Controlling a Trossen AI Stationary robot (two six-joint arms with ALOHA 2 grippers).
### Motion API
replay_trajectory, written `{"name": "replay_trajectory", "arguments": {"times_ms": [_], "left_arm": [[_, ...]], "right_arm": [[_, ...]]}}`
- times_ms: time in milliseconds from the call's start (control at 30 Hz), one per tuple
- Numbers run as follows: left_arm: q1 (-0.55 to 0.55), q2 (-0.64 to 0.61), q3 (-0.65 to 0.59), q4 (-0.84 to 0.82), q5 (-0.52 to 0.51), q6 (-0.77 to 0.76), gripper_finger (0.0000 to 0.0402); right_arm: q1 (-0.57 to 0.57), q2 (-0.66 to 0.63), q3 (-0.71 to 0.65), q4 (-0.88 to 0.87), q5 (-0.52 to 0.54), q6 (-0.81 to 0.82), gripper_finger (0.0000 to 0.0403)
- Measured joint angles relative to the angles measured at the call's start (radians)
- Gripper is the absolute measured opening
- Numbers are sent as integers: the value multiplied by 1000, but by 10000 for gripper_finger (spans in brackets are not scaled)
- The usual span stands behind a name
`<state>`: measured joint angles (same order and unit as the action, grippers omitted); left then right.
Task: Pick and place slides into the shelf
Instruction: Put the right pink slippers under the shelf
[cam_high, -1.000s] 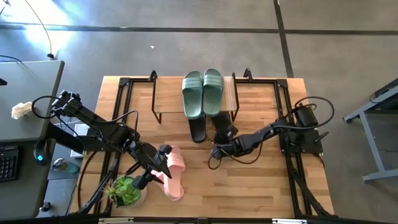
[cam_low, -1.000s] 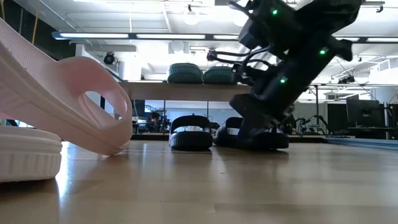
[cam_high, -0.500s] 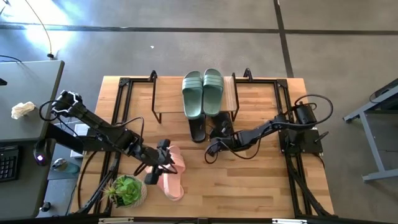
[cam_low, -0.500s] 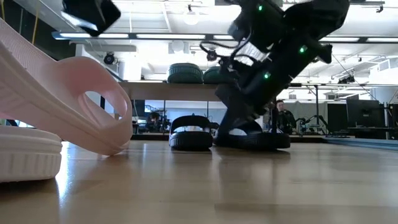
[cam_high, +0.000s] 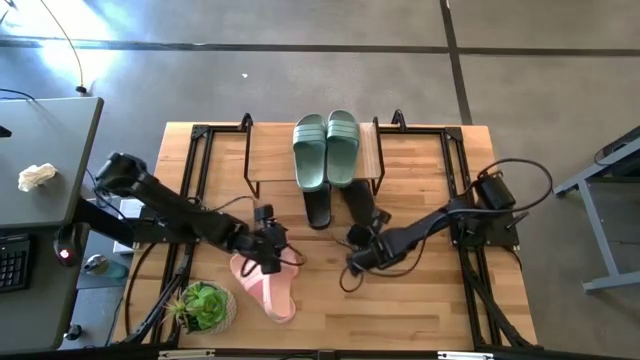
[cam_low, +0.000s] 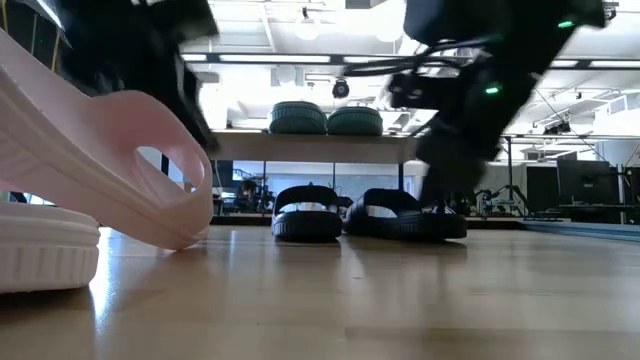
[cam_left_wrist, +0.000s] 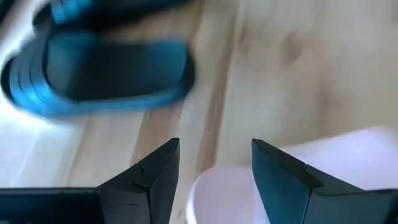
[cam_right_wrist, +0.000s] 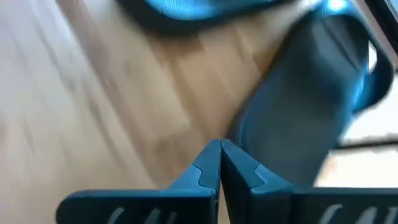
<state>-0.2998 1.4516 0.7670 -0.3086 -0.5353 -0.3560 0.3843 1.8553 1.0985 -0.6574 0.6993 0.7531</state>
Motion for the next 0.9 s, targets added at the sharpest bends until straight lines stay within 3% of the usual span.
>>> {"name": "replay_trajectory", "arguments": {"times_ms": [267,400,600,767,900], "left_arm": [[111,112,11,97,46,-89,179],[165,96,9,115,53,-107,156],[204,95,7,84,57,-151,114],[205,106,5,76,155,-156,91],[189,106,3,94,172,-160,79]], "right_arm": [[150,-29,0,-147,20,231,0],[205,-72,0,-231,83,361,0],[236,-82,-5,-329,83,505,0],[236,-82,-82,-189,86,485,0],[238,-90,-116,133,78,272,0]]}}
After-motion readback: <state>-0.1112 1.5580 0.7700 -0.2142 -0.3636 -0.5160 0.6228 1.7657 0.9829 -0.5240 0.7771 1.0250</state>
